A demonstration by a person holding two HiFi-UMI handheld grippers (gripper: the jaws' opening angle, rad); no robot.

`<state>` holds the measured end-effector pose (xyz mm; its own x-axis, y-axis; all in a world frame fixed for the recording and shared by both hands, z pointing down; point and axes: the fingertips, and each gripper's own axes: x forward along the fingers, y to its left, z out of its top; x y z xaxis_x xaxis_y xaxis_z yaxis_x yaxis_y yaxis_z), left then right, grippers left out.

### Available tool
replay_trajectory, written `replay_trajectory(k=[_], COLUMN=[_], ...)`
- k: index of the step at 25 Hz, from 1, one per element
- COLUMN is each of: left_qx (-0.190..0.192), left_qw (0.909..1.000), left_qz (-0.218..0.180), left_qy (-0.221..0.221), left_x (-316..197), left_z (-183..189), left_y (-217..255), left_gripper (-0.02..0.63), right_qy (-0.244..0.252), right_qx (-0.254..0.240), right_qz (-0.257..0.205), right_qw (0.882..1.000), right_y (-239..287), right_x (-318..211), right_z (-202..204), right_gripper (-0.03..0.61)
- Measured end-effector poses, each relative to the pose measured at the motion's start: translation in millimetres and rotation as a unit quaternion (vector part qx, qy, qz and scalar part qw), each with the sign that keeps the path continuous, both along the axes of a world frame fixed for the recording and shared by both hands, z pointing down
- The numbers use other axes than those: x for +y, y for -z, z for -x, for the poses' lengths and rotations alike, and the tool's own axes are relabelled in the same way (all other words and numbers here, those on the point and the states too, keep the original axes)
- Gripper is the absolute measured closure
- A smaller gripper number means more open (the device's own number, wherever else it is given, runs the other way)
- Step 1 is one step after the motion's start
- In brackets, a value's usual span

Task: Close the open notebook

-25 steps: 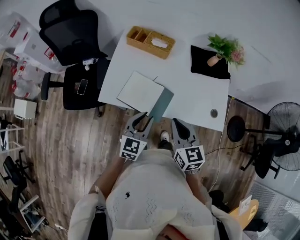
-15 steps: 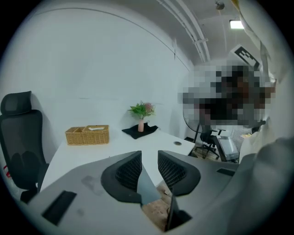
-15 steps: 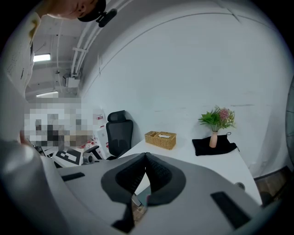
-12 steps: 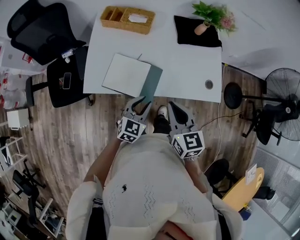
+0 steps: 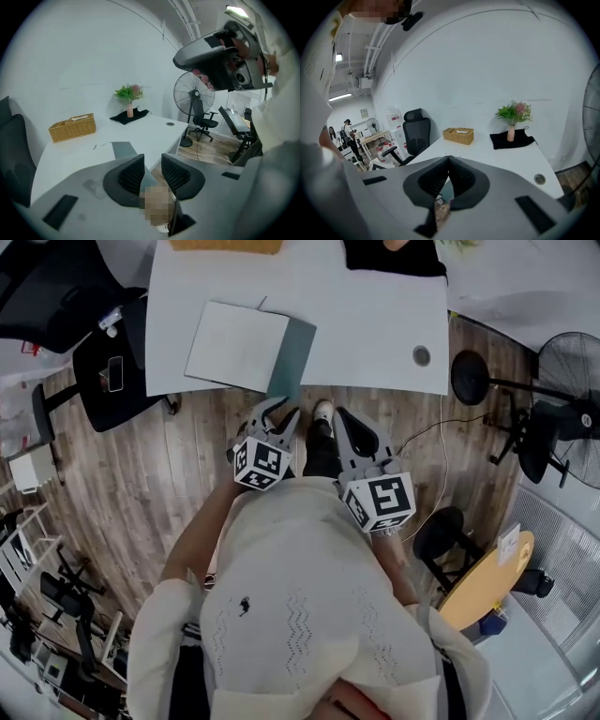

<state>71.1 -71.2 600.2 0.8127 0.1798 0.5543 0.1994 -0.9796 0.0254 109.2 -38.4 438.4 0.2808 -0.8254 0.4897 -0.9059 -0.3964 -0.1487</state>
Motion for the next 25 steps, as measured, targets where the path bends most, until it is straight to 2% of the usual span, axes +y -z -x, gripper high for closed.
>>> replay_trajectory(k=[7, 13, 17, 21, 25], left_qx=[-0.027, -0.046, -0.054, -0.070, -0.081], left_qw=[0.9988, 0.9952, 0.9897, 0.9852, 0.9767], left_qz=[-0.036, -0.083, -0.127, -0.150, -0.190], left_qy=[-0.018, -0.026, -0.036, -0.044, -0.058], left_x=[7, 7, 6, 9, 9], left_z=[3, 1, -5, -6, -6], left_y=[-30, -53, -64, -76, -87], left_gripper=[0.493, 0.483, 0.480, 0.480, 0.480], right_qy=[-0.012, -0.018, -0.016, -0.014, -0.009], right_qx=[-0.018, -0.037, -0.042, -0.050, -0.054], right_qz=[0.016, 0.028, 0.029, 0.028, 0.030], right_qw=[1.000, 0.999, 0.999, 0.998, 0.998], right_y=[-17, -35, -41, -46, -51], right_x=[13, 21, 21, 22, 23], right_z=[3, 7, 8, 13, 18], right_gripper=[0.577, 0.578, 0.577, 0.577, 0.577])
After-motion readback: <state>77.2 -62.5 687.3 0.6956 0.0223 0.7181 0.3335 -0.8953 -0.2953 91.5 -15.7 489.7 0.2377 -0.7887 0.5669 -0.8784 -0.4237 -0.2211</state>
